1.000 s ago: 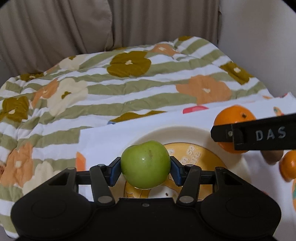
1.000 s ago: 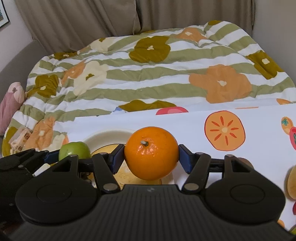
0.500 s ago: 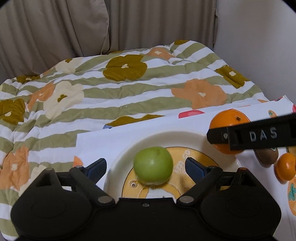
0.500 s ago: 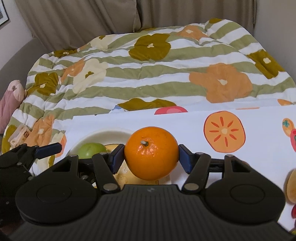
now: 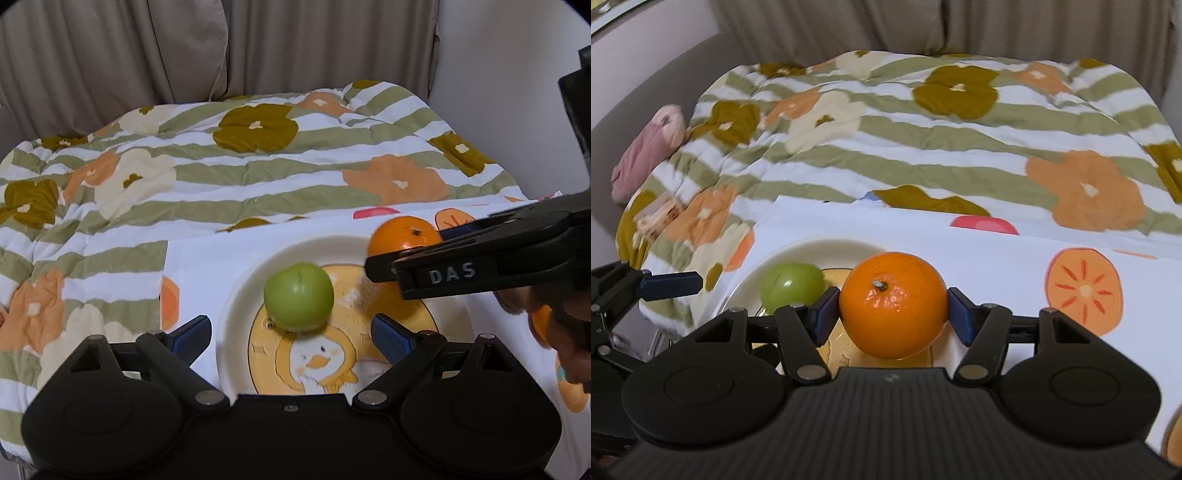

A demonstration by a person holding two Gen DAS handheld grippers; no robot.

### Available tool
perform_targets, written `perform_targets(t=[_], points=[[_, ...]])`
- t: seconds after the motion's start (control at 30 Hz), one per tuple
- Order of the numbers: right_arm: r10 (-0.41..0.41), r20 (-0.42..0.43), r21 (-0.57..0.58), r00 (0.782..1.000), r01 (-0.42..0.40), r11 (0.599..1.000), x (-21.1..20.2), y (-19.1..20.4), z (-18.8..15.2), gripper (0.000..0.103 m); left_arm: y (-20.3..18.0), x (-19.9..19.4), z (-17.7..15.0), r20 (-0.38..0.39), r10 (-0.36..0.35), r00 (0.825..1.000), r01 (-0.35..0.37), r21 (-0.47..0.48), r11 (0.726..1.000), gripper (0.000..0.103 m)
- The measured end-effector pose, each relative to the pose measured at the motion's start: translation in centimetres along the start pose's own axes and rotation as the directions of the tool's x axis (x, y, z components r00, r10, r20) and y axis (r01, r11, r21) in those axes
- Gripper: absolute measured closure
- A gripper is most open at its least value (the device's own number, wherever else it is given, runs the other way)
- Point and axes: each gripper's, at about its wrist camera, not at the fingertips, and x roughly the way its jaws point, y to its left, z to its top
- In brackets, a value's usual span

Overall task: Organize fruits
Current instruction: 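Release the green apple onto the plate while the right tool lowers the orange beside it, then move both tools back to the fruit and grasp the second orange with the left tool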

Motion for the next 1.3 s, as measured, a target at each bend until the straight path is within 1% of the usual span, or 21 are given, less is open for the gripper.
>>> perform_targets(t=[0.1,0.3,0.37,0.4,0.43,0.5,0.77,0.9,1.03,1.17,1.3], points=[[0.019,0.003,-0.043,1.000,-0.019,0.999,0.5,0.5,-0.1,0.026,0.1,0.1,-0.3,-0.007,0.004,1.000,-0.004,0.000,1.000,0.007],[0.030,0.000,-0.085,1.000,-0.030,0.996,1.5,0.9,-0.4,0.025,0.1,0.3,-0.5,-0.010,0.001,1.000,-0.001,0.000,1.000,0.007],[0.041,0.036,-0.090,0.999,-0.038,0.995,1.1,0.7,-0.6,0.025,0.2,0.3,-0.6,-0.010,0.000,1.000,0.000,-0.001,1.000,0.007],[0.046,0.051,-0.094,0.998,-0.041,0.995,0.9,0.8,-0.5,0.022,0.2,0.3,-0.6,-0.010,0.000,1.000,0.000,-0.001,1.000,0.007],[0.046,0.062,-0.101,0.997,-0.039,0.994,0.7,0.8,-0.4,0.015,0.2,0.3,-0.6,-0.011,-0.001,1.000,0.001,-0.001,1.000,0.007],[0.025,0.053,-0.101,0.998,-0.020,0.995,0.5,0.8,-0.1,0.000,0.1,0.2,-0.6,-0.010,-0.002,1.000,0.002,0.000,1.000,0.007],[0.030,0.028,-0.028,0.999,-0.029,0.999,-0.7,0.1,-0.6,0.000,0.0,-0.5,-0.7,0.003,0.002,1.000,-0.002,-0.005,1.000,0.007],[0.033,0.063,-0.028,0.997,-0.032,0.999,-2.0,0.3,-0.7,0.000,-0.2,-1.4,-0.8,0.018,0.015,1.000,-0.015,-0.006,1.000,0.007],[0.015,0.080,-0.047,0.997,-0.012,0.999,-4.0,0.7,-0.8,0.000,-0.7,-2.7,-0.8,0.033,0.024,0.999,-0.024,-0.007,1.000,0.007],[-0.021,0.090,-0.062,0.996,0.027,0.998,-6.8,1.3,-1.2,0.000,-1.2,-4.5,-0.8,0.053,0.027,0.998,-0.026,-0.023,0.999,0.007],[-0.046,0.097,-0.027,0.994,0.049,0.998,-10.1,1.1,-1.8,0.000,-2.3,-6.6,-0.8,0.075,0.023,0.997,-0.021,-0.031,0.999,0.007]])
